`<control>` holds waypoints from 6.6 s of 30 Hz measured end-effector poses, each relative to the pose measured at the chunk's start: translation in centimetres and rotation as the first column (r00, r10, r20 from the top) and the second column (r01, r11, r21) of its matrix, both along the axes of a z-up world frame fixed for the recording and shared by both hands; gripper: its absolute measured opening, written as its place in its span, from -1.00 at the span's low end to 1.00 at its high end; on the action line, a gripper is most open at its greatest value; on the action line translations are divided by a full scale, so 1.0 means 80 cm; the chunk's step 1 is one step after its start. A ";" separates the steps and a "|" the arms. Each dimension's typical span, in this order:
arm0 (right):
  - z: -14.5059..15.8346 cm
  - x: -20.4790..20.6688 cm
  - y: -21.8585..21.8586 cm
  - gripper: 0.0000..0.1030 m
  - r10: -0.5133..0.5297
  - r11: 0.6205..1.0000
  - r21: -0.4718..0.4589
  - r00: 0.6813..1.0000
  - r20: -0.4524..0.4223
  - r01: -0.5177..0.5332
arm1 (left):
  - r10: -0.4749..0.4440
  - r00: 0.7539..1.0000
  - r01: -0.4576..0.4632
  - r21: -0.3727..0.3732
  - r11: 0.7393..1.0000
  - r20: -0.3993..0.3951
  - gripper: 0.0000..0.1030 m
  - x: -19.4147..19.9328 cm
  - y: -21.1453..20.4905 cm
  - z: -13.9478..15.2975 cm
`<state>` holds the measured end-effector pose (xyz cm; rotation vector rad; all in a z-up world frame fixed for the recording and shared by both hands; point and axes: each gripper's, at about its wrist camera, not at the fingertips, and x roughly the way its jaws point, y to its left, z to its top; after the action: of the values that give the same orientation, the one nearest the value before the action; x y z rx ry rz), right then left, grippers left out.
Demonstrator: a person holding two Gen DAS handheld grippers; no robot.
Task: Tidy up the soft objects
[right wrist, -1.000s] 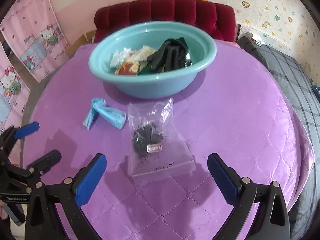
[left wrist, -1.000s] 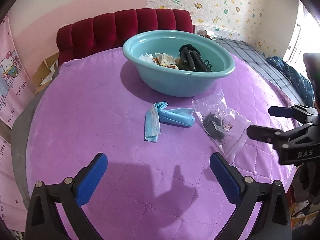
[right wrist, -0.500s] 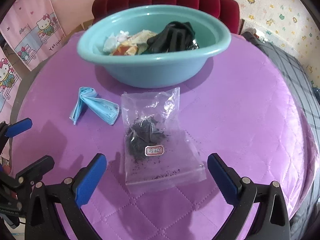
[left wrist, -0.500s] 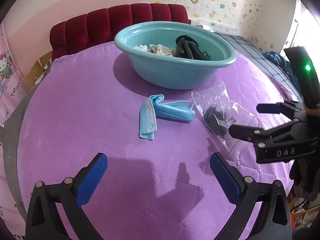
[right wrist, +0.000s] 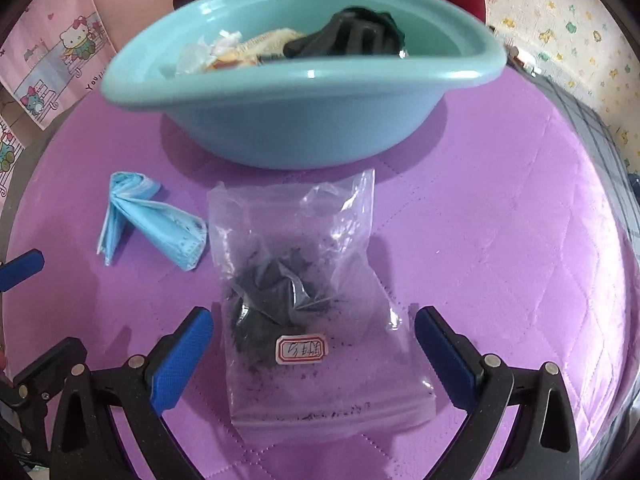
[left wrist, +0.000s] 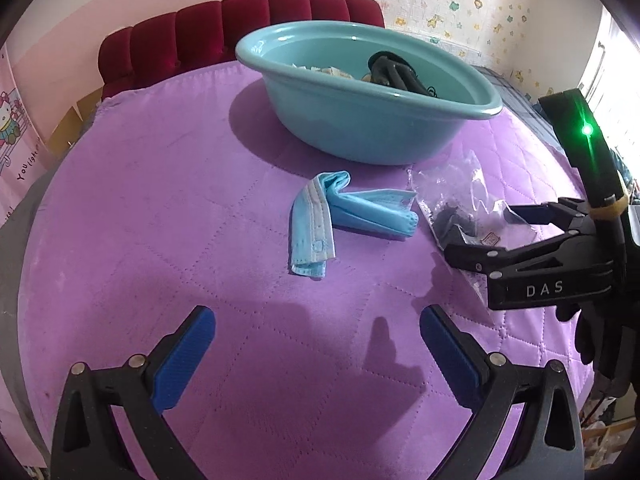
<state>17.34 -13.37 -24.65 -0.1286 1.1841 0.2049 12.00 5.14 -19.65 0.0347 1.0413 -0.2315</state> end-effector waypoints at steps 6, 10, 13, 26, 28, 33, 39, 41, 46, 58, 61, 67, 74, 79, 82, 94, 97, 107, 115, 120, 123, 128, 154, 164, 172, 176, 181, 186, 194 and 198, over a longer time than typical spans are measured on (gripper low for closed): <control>0.007 -0.007 -0.005 -0.09 -0.013 0.998 0.056 1.000 -0.005 0.013 | -0.004 1.000 0.003 -0.022 1.000 -0.011 1.00 0.013 -0.005 -0.005; 0.014 -0.016 -0.011 -0.34 -0.019 0.997 0.072 1.000 -0.002 0.019 | -0.010 1.000 0.009 -0.026 1.000 -0.010 1.00 0.024 -0.011 -0.008; 0.020 -0.023 -0.018 -0.36 -0.039 0.995 0.091 0.999 0.006 0.038 | -0.007 1.000 0.007 -0.029 1.000 -0.007 1.00 0.032 -0.016 -0.007; 0.035 -0.043 -0.039 -0.36 -0.084 0.992 0.098 0.996 0.043 0.079 | -0.006 1.000 0.006 -0.029 1.000 -0.001 1.00 0.075 -0.041 -0.011; 0.033 -0.042 -0.046 -0.36 -0.085 0.991 0.106 0.995 0.043 0.080 | -0.010 1.000 0.010 -0.020 1.000 0.000 1.00 0.078 -0.047 -0.014; 0.037 -0.045 -0.051 -0.36 -0.078 0.992 0.108 0.996 0.049 0.072 | -0.019 1.000 0.019 0.000 1.000 -0.009 1.00 0.091 -0.058 -0.025; 0.038 -0.048 -0.051 -0.36 -0.067 0.992 0.110 0.996 0.051 0.061 | 0.005 1.000 -0.005 0.009 1.000 -0.024 0.49 0.096 -0.060 -0.028; 0.039 -0.049 -0.052 -0.36 -0.059 0.993 0.108 0.997 0.049 0.053 | 0.007 1.000 -0.007 0.031 0.999 -0.024 0.25 0.091 -0.061 -0.025; 0.047 -0.050 -0.053 -0.36 -0.049 0.992 0.117 0.998 0.037 0.044 | -0.001 0.999 0.002 0.012 1.000 -0.048 -0.50 0.073 -0.070 -0.017; 0.065 -0.057 -0.051 -0.35 0.015 0.992 0.127 1.000 0.018 -0.017 | 0.017 0.998 -0.017 0.002 1.000 -0.057 -0.53 0.034 -0.079 0.019; 0.066 -0.057 -0.051 -0.35 0.024 0.991 0.132 1.000 0.014 -0.025 | 0.021 0.998 -0.021 0.001 1.000 -0.062 -0.53 0.034 -0.080 0.022; 0.073 -0.059 -0.048 -0.35 0.042 0.990 0.133 0.999 0.009 -0.042 | 0.032 0.998 -0.032 -0.001 0.999 -0.061 -0.52 0.019 -0.079 0.034; 0.088 -0.065 -0.044 -0.34 0.068 0.991 0.120 0.998 -0.006 -0.066 | 0.032 0.998 -0.032 -0.004 0.999 -0.061 -0.52 0.008 -0.084 0.051; 0.106 -0.064 -0.046 -0.34 0.079 0.990 0.120 0.997 0.005 -0.079 | 0.018 0.999 -0.018 -0.004 1.000 -0.040 -0.52 0.002 -0.089 0.075; 0.118 -0.068 -0.046 -0.34 0.085 0.989 0.117 0.996 0.019 -0.086 | 0.010 1.000 -0.010 -0.005 1.000 -0.027 -0.52 0.000 -0.092 0.087; 0.174 -0.065 -0.049 -0.31 0.094 0.985 0.136 0.993 0.069 -0.103 | -0.027 0.999 0.027 -0.013 1.000 0.034 -0.52 0.008 -0.097 0.141; 0.190 -0.058 -0.047 -0.31 0.098 0.985 0.134 0.991 0.090 -0.110 | -0.037 0.998 0.038 -0.025 0.999 0.047 -0.52 0.016 -0.097 0.154; 0.226 -0.020 -0.042 -0.31 0.086 0.982 0.158 0.988 0.125 -0.105 | -0.065 0.995 0.068 -0.033 0.997 0.079 -0.52 0.057 -0.096 0.178; 0.241 0.027 -0.032 -0.31 0.083 0.982 0.156 0.986 0.143 -0.105 | -0.072 0.994 0.075 -0.032 0.997 0.085 -0.52 0.100 -0.093 0.175; 0.235 0.065 -0.026 -0.31 0.074 0.982 0.163 0.987 0.139 -0.097 | -0.075 0.994 0.077 -0.011 0.997 0.082 -0.52 0.127 -0.093 0.165; 0.229 0.088 -0.023 -0.31 0.075 0.982 0.164 0.987 0.139 -0.098 | -0.072 0.994 0.073 -0.009 0.997 0.080 -0.52 0.144 -0.091 0.161; 0.213 0.126 -0.015 -0.31 0.075 0.982 0.163 0.988 0.133 -0.096 | -0.064 0.996 0.067 -0.039 0.997 0.055 -0.52 0.174 -0.086 0.142; 0.143 0.228 -0.001 0.08 0.071 0.978 0.191 0.993 0.096 -0.089 | 0.039 0.999 -0.038 -0.039 0.998 0.029 0.09 0.251 -0.078 0.077; 0.160 0.214 -0.023 1.00 0.004 0.984 0.178 0.988 0.154 -0.032 | 0.093 0.994 -0.093 -0.001 0.996 0.060 1.00 0.237 -0.072 0.092; 0.167 0.182 -0.032 1.00 0.010 0.987 0.159 0.990 0.138 -0.033 | 0.097 0.993 -0.098 0.012 0.995 0.066 1.00 0.210 -0.075 0.110; 0.178 0.161 -0.039 1.00 0.008 0.987 0.156 0.989 0.148 -0.031 | 0.091 0.993 -0.093 0.029 0.995 0.081 1.00 0.191 -0.080 0.124; 0.198 0.133 -0.046 1.00 0.000 0.987 0.161 0.987 0.159 -0.026 | 0.102 0.988 -0.106 0.027 0.994 0.113 1.00 0.164 -0.084 0.145; 0.215 0.102 -0.050 1.00 -0.005 0.987 0.159 0.985 0.175 -0.023 | 0.117 0.983 -0.123 0.037 0.992 0.140 1.00 0.133 -0.088 0.163; 0.237 0.044 -0.048 1.00 0.010 0.985 0.164 0.977 0.214 -0.046 | 0.129 0.975 -0.143 0.067 0.987 0.184 1.00 0.085 -0.093 0.186; 0.242 0.023 -0.051 1.00 0.010 0.986 0.161 0.974 0.225 -0.048 | 0.131 0.973 -0.149 0.078 0.986 0.192 1.00 0.064 -0.096 0.191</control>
<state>19.17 -17.41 -5.27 -0.0215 0.9370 0.3060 17.11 -2.51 -4.33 0.0650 0.8626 -0.0500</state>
